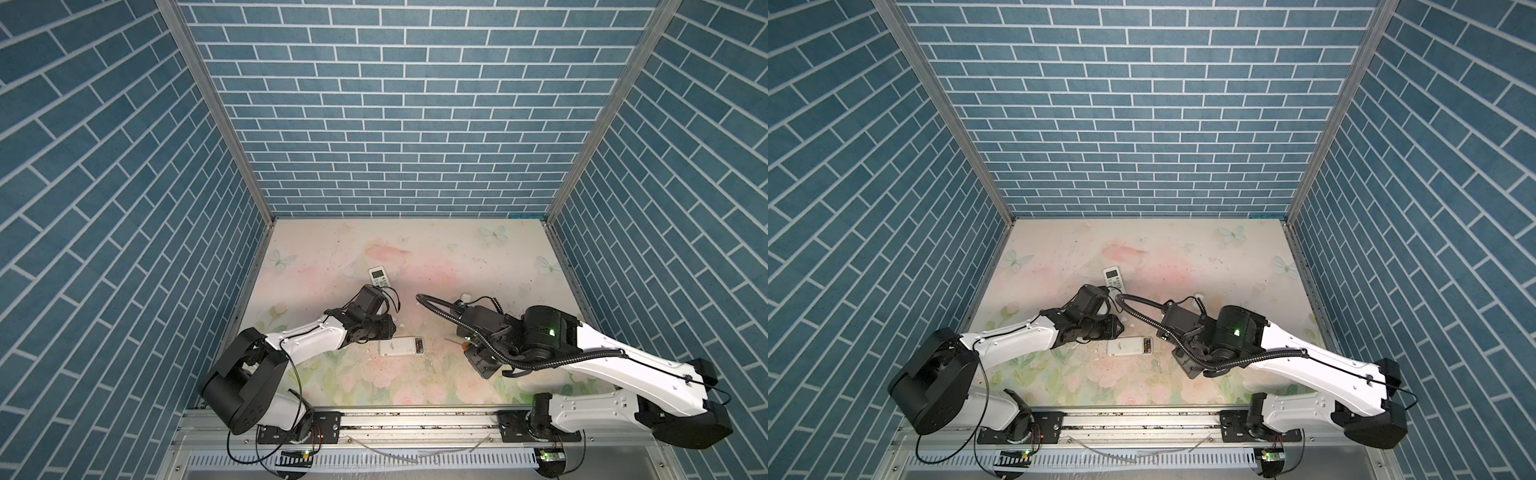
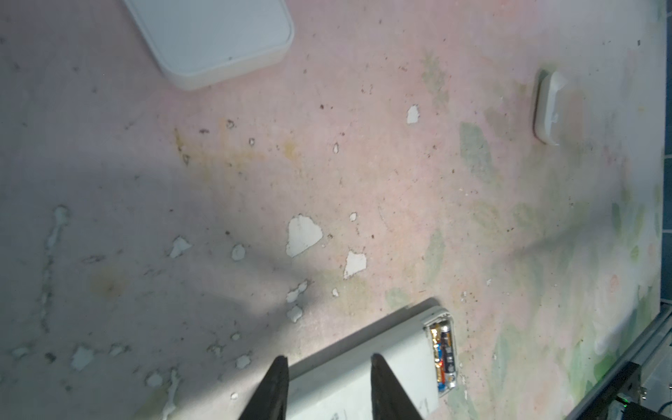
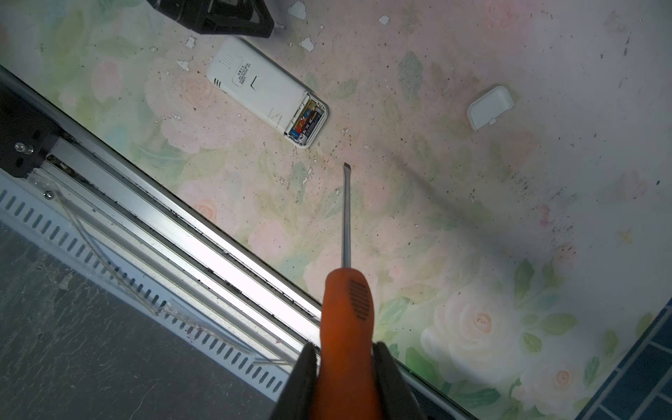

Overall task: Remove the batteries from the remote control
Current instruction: 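Draw the right gripper back with the screwdriver while the left moves to the remote, then grasp the opened white remote with the left gripper while the right brings the screwdriver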

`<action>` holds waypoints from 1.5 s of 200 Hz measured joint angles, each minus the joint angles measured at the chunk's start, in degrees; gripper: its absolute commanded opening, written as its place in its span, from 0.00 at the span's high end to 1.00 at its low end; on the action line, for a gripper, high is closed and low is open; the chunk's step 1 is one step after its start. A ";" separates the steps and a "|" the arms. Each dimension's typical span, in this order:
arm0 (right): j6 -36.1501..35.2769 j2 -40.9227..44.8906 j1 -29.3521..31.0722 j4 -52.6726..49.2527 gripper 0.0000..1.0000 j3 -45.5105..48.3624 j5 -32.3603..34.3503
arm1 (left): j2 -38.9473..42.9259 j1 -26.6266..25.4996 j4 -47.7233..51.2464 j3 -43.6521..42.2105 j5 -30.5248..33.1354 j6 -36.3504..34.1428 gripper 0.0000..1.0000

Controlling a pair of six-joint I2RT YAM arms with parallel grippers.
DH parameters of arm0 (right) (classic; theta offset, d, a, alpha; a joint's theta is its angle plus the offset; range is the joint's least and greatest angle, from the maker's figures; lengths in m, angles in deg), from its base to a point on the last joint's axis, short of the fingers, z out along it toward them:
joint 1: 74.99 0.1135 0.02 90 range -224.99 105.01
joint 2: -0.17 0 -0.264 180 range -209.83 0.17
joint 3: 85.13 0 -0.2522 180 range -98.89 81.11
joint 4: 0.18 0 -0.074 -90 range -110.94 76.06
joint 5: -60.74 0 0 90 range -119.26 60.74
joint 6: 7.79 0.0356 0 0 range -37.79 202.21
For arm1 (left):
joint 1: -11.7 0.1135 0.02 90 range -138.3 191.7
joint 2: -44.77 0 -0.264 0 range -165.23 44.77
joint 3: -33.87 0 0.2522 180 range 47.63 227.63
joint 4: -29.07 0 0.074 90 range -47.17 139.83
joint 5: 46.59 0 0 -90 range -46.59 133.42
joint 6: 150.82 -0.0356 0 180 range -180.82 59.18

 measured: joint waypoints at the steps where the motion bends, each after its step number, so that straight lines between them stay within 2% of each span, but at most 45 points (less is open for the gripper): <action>1: 0.02 0.00 0.00 0.00 1.00 -0.02 0.00 | 0.00 -0.02 -0.04 -0.07 0.00 0.02 0.60; 54: 0.04 0.00 0.11 0.00 1.00 0.00 0.02 | 0.35 -1.99 -3.78 -4.17 1.42 1.49 0.62; 98: 0.02 -0.24 0.11 0.15 1.00 0.00 -0.04 | 5.14 -5.95 -5.57 -8.83 3.67 5.73 0.61; 111: -0.02 -0.52 0.11 0.20 1.00 0.00 -0.15 | 7.06 -7.41 -5.09 -10.14 4.44 7.15 0.55; 143: -1.22 -1.62 0.11 0.24 1.00 0.00 -0.79 | 13.64 -8.92 -0.50 -11.15 6.67 8.90 0.23; 169: -3.26 -3.65 0.09 0.22 1.00 -0.02 -1.05 | 16.52 -8.96 4.72 -8.13 7.74 5.66 0.14; 208: -6.82 -7.48 -1.38 0.11 1.00 -1.07 -2.62 | 13.88 -11.58 9.97 -1.25 8.37 -2.23 0.08; 258: -11.87 -8.26 -7.06 0.15 1.00 -3.10 -5.70 | 7.13 -17.64 14.29 2.14 12.09 -12.92 0.07; 300: -15.28 -8.81 -10.03 0.22 1.00 -3.10 -8.57 | 2.08 -18.67 14.84 2.71 15.65 -16.83 0.10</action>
